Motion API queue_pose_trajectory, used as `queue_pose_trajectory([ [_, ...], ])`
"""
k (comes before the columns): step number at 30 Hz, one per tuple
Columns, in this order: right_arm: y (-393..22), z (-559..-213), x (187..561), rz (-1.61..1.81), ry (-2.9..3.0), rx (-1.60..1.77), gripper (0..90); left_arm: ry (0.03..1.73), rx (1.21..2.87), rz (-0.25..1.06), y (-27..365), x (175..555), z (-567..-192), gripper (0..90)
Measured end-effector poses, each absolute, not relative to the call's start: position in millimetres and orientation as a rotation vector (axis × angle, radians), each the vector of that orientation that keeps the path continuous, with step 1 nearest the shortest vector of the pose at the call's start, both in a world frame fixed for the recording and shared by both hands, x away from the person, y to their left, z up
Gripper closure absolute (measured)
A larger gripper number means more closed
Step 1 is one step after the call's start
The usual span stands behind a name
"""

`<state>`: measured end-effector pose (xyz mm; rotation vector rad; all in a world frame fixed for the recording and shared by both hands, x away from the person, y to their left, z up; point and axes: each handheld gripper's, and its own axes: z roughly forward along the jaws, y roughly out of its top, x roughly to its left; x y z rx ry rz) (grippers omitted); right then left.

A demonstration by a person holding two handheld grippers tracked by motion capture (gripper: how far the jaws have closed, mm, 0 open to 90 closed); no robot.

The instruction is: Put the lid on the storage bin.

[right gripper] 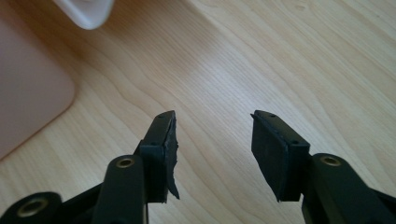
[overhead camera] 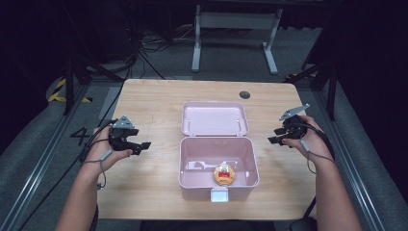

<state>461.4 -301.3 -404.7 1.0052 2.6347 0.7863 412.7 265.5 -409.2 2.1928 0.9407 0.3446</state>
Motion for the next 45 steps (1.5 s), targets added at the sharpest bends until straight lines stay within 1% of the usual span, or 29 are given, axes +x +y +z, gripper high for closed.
queue_pose_trajectory([
  [3, -302.9, -405.3, 462.2, 0.818, 2.623, 1.017, 50.8, 0.979, 2.149, 0.350, 264.5, 413.7, -406.2, 27.4],
  [4, -303.3, -405.1, 462.2, 0.821, 2.618, 1.023, 50.0, 0.997, 2.120, 0.317, 263.5, 413.5, -404.9, 28.3],
  [6, -304.0, -404.6, 461.5, 0.843, 2.613, 1.032, 49.6, 0.990, 2.024, 0.264, 262.9, 415.6, -403.5, 38.7],
  [9, -305.2, -404.6, 460.9, 0.866, 2.608, 1.028, 48.6, 1.042, 1.934, 0.221, 261.4, 419.7, -401.2, 38.6],
  [13, -306.2, -405.5, 458.9, 0.866, 2.602, 1.029, 47.9, 0.975, 1.986, 0.271, 255.8, 428.1, -399.2, 37.9],
  [15, -306.7, -405.5, 457.8, 0.873, 2.598, 1.035, 47.6, 0.969, 2.039, 0.264, 250.7, 431.6, -396.8, 33.7],
  [17, -306.9, -404.6, 456.6, 0.881, 2.595, 1.033, 47.6, 0.965, 2.050, 0.264, 247.7, 433.5, -395.2, 33.1],
  [19, -306.7, -404.1, 455.9, 0.879, 2.594, 1.024, 47.7, 0.984, 2.027, 0.244, 243.3, 438.5, -391.2, 36.8],
  [21, -305.3, -404.0, 454.9, 0.872, 2.596, 1.014, 48.4, 1.027, 1.982, 0.195, 239.4, 442.9, -386.1, 38.5],
  [23, -301.3, -404.0, 454.1, 0.866, 2.600, 1.003, 48.5, 1.008, 1.957, 0.188, 232.1, 449.4, -378.2, 39.6],
  [26, -298.9, -404.7, 454.1, 0.864, 2.604, 0.989, 48.5, 1.005, 1.960, 0.195, 227.0, 454.0, -374.1, 39.6],
  [29, -296.6, -405.9, 453.7, 0.859, 2.611, 0.980, 48.5, 0.996, 2.000, 0.222, 217.1, 463.2, -368.8, 38.4],
  [36, -296.4, -406.5, 450.7, 0.851, 2.604, 0.984, 48.3, 0.968, 2.015, 0.207, 199.2, 477.8, -363.8, 36.9],
  [40, -297.7, -407.3, 448.5, 0.855, 2.603, 0.989, 48.3, 0.952, 1.995, 0.204, 191.0, 487.4, -366.5, 36.8],
  [45, -298.9, -407.1, 446.2, 0.853, 2.598, 0.992, 48.3, 0.958, 1.980, 0.169, 179.7, 499.6, -371.3, 37.1],
])
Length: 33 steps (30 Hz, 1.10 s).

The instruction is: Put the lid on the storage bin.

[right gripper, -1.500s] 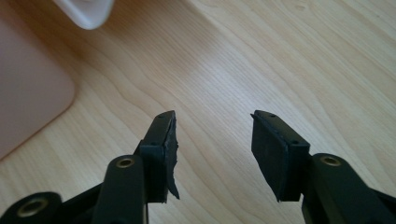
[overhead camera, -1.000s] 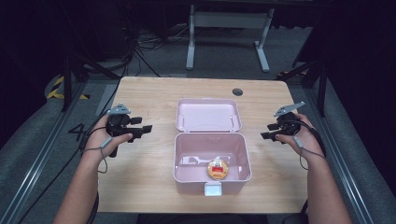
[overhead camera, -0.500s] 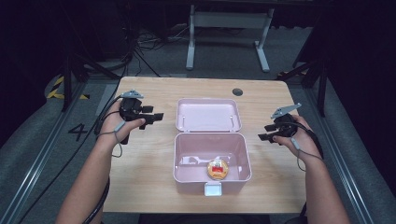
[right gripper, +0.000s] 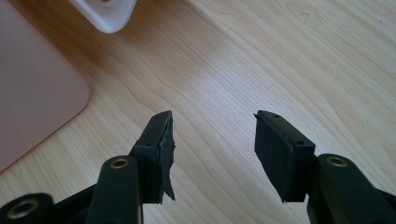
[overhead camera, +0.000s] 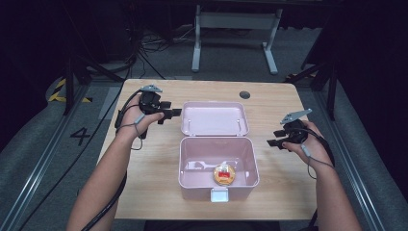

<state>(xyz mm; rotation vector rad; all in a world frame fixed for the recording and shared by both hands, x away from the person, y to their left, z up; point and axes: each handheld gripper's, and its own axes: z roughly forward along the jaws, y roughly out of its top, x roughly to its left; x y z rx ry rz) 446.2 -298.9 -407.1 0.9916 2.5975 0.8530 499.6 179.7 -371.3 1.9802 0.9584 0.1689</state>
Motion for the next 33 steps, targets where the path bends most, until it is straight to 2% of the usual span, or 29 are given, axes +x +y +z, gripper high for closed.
queue_pose_trajectory([
  [11, -297.0, -407.4, 441.1, 0.871, 2.601, 0.983, 47.0, 1.007, 2.026, 0.115, 155.2, 525.7, -388.7, 35.7],
  [14, -298.3, -408.9, 440.7, 0.868, 2.602, 0.990, 46.6, 1.021, 2.058, 0.161, 147.8, 533.2, -391.7, 35.8],
  [19, -299.8, -410.9, 440.4, 0.860, 2.602, 1.000, 46.5, 1.028, 2.057, 0.145, 141.1, 540.4, -395.2, 37.2],
  [23, -300.3, -411.1, 439.4, 0.859, 2.602, 1.008, 46.4, 1.007, 2.046, 0.114, 141.1, 543.6, -400.0, 42.8],
  [26, -300.2, -411.2, 439.1, 0.863, 2.602, 0.999, 46.3, 0.964, 2.093, 0.145, 141.8, 544.7, -403.6, 48.6],
  [33, -298.3, -411.4, 439.1, 0.851, 2.602, 1.007, 46.0, 1.002, 2.066, 0.107, 143.7, 546.7, -406.3, 64.0],
])
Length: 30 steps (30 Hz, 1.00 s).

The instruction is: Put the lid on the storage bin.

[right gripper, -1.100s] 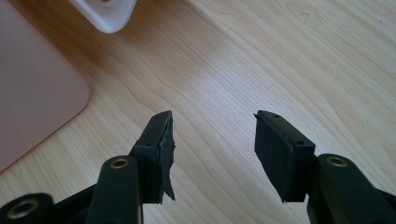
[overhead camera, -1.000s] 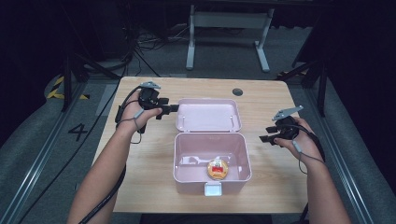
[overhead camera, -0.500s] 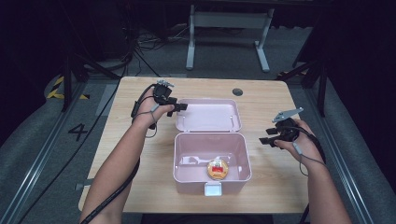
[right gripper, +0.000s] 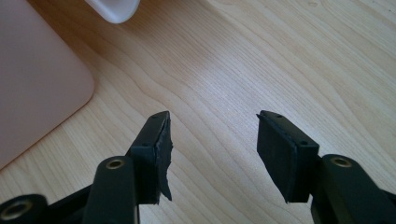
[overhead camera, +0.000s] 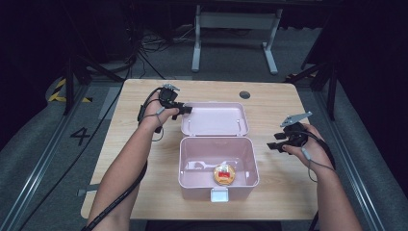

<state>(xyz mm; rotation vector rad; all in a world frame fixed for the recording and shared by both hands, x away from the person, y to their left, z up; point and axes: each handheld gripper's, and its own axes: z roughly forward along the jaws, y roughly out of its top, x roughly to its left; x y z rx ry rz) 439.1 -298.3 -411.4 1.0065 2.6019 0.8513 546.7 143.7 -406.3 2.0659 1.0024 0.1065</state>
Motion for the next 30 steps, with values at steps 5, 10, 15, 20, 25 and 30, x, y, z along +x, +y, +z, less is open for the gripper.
queue_pose_trajectory([
  [5, -298.8, -411.4, 439.0, 0.857, 2.600, 1.008, 46.0, 1.032, 2.051, 0.123, 141.0, 546.8, -401.7, 67.6],
  [10, -300.2, -410.6, 438.6, 0.866, 2.600, 1.011, 46.0, 1.046, 2.028, 0.139, 138.5, 546.9, -399.4, 69.7],
  [15, -301.0, -407.6, 437.5, 0.889, 2.589, 1.002, 46.0, 1.065, 2.018, 0.154, 135.5, 546.5, -397.7, 71.7],
  [20, -301.2, -404.7, 436.0, 0.906, 2.577, 1.000, 46.2, 1.062, 2.009, 0.198, 133.7, 544.0, -389.5, 72.8],
  [25, -300.9, -403.5, 435.5, 0.906, 2.573, 0.994, 46.6, 1.034, 2.003, 0.255, 132.3, 540.8, -378.7, 73.5],
  [30, -300.3, -400.2, 434.5, 0.911, 2.564, 0.982, 47.9, 1.019, 1.969, 0.249, 137.8, 539.2, -367.6, 74.3],
])
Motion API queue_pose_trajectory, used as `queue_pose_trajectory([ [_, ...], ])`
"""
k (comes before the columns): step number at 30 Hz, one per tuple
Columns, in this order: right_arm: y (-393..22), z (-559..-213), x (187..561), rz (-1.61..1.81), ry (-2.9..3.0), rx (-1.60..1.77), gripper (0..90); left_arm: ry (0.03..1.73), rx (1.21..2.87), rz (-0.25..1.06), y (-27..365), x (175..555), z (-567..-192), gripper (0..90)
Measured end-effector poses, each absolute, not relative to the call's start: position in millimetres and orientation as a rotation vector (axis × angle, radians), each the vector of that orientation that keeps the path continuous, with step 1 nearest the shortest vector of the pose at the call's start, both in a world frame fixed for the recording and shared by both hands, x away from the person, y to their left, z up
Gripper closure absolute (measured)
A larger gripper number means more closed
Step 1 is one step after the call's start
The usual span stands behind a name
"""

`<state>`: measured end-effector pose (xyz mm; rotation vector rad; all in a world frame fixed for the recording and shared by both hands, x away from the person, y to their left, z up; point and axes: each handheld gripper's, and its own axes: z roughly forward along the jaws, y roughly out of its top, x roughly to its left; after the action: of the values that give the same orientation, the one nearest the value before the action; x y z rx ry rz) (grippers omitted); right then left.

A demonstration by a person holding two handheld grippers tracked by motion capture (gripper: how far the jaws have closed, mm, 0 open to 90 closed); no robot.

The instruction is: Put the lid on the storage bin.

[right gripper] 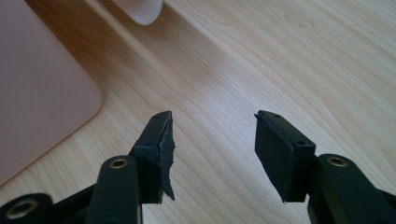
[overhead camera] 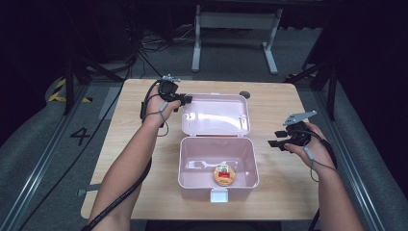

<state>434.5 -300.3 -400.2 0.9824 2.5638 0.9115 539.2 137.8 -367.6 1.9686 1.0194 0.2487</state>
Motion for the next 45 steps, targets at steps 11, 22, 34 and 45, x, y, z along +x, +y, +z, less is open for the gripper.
queue_pose_trajectory([
  [11, -298.5, -394.1, 431.3, 0.938, 2.554, 0.953, 47.8, 0.973, 1.954, 0.327, 138.9, 531.8, -346.6, 77.5],
  [22, -296.6, -390.6, 428.4, 0.966, 2.553, 0.957, 49.4, 0.898, 1.924, 0.398, 140.3, 517.6, -325.4, 78.4],
  [34, -292.1, -386.3, 424.9, 0.992, 2.560, 0.959, 50.3, 0.819, 1.915, 0.453, 141.9, 501.4, -307.6, 78.2],
  [45, -290.6, -381.3, 421.6, 1.012, 2.558, 0.950, 50.3, 0.790, 1.891, 0.456, 144.6, 491.6, -299.4, 77.8],
])
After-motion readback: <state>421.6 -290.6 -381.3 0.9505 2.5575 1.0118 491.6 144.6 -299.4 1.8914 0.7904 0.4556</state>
